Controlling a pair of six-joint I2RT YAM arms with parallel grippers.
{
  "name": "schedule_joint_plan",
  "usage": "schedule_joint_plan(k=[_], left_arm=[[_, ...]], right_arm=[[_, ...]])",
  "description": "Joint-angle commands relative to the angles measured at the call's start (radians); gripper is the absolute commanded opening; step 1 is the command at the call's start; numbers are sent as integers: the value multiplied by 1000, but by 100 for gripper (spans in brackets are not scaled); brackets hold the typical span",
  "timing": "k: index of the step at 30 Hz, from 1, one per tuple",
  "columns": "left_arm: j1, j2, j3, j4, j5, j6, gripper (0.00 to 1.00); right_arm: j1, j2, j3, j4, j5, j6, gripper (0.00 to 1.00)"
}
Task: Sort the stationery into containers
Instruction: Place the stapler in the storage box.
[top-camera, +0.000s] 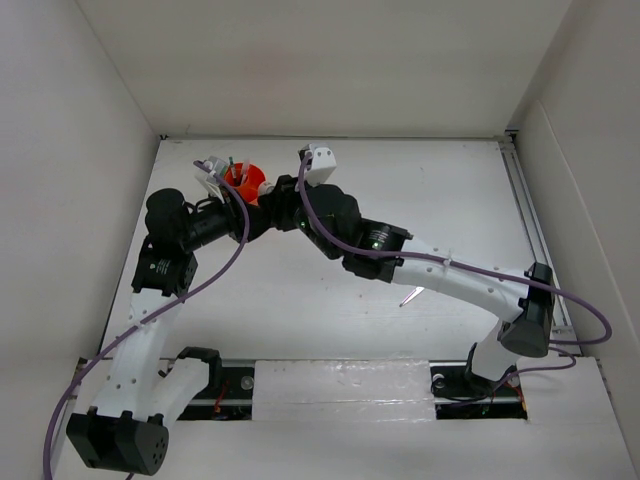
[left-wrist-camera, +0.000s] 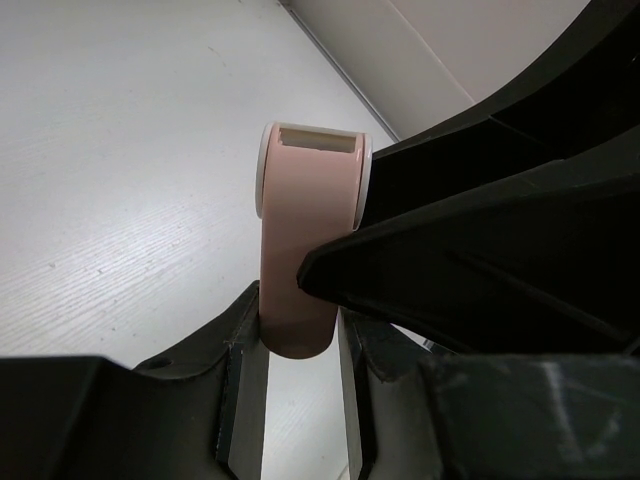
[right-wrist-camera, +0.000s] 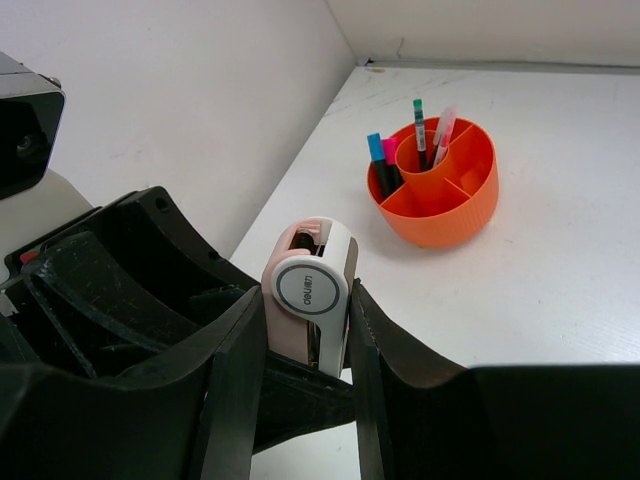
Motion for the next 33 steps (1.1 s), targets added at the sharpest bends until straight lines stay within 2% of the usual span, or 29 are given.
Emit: schedule_joint_plan(k=[1,5,12,16,24,33], left_arm=[[-26,-28,45,317,96,-22,0],[-26,-28,45,317,96,-22,0],[-26,-28,45,317,96,-13,0],[-26,-28,45,308,96,-13,0],[-26,-28,45,308,96,-4,0],[-26,-28,45,289,78,5,0]], right_arm=[[72,74,-55,-138,-317,14,29],[62,74,-45,-138,-317,14,29],[62,64,-36,-129,-327,14,51],[62,55,-36,-120,-327,14,58],[62,55,-27,-129,-318,14,59],[53,55,-27,-140,-290,25,71]])
